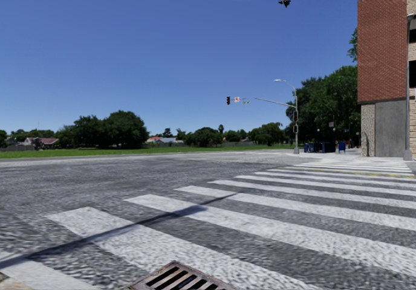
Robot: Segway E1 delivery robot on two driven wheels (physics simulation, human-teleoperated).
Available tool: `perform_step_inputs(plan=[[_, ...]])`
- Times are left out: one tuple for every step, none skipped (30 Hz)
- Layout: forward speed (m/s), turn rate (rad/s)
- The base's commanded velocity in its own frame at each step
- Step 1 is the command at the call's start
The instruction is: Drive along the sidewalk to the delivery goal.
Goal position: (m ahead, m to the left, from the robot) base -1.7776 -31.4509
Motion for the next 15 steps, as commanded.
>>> perform_step_inputs(plan=[[2.00, -0.55], [2.00, -0.55], [2.00, -0.55], [2.00, -0.55], [2.00, -0.55], [2.00, -0.55], [2.00, -0.55], [2.00, -0.55], [2.00, -0.55], [2.00, -0.55], [2.00, -0.55], [2.00, -0.55], [2.00, -0.55], [2.00, -0.55], [2.00, -0.55]])
